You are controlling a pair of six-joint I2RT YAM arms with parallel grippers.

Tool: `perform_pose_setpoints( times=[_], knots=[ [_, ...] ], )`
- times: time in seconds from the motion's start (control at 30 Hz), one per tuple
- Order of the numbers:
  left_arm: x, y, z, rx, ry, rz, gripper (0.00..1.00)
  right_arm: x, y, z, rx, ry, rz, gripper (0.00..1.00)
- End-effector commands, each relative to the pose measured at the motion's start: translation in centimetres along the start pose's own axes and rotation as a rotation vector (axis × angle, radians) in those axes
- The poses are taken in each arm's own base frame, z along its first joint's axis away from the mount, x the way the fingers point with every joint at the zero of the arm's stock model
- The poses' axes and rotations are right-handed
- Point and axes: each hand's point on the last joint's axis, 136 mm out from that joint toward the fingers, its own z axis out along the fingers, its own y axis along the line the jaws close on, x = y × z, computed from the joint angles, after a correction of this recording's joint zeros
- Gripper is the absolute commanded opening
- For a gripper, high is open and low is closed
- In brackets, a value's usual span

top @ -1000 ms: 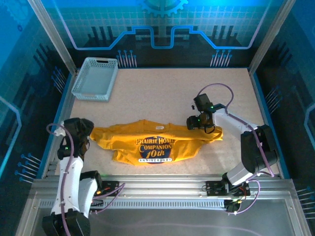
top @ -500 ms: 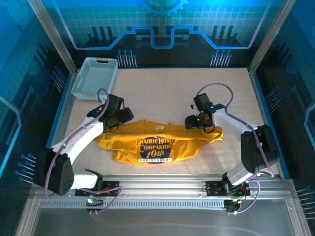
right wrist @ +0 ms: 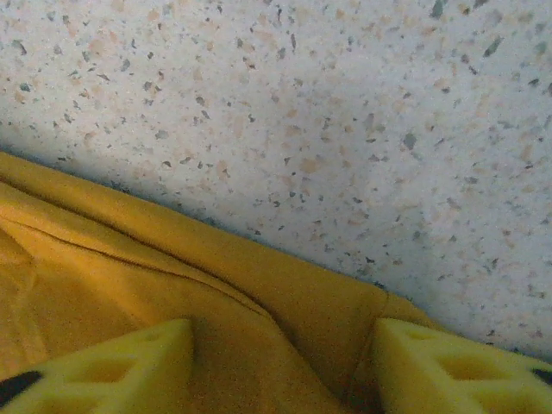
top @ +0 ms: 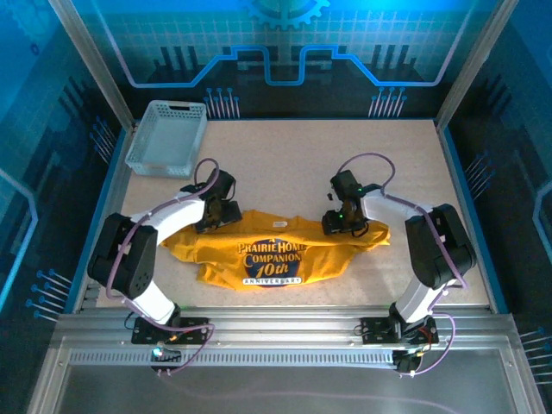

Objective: Fold the inside-out t-shirt

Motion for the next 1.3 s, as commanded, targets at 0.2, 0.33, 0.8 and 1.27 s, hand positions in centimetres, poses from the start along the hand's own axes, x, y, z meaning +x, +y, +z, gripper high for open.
perform_pose_setpoints(
  times=[0.2, 0.33, 0.8, 1.27],
  knots=[
    [0.5, 0.5, 2.7, -0.046, 0.004, 0.011, 0.76, -0.8, 0.6, -1.1, 0.018, -0.054, -0.029, 0.27],
    [0.6, 0.0, 3.7, -0.039, 0.021, 0.009, 0.62, -0.8, 0.5, -1.1, 0.025, -0.060, -0.031, 0.15],
    [-2.2, -1.5, -0.5, 0.068, -0.100, -0.003, 0.21, -3.0, 0.1, -6.2, 0.061, -0.237, -0.038, 0.00],
    [-6.4, -0.8, -12.6, 0.265, -0.463, -0.069, 0.00, -4.9, -0.6, -16.1, 0.086, -0.536, -0.036, 0.00]
  ],
)
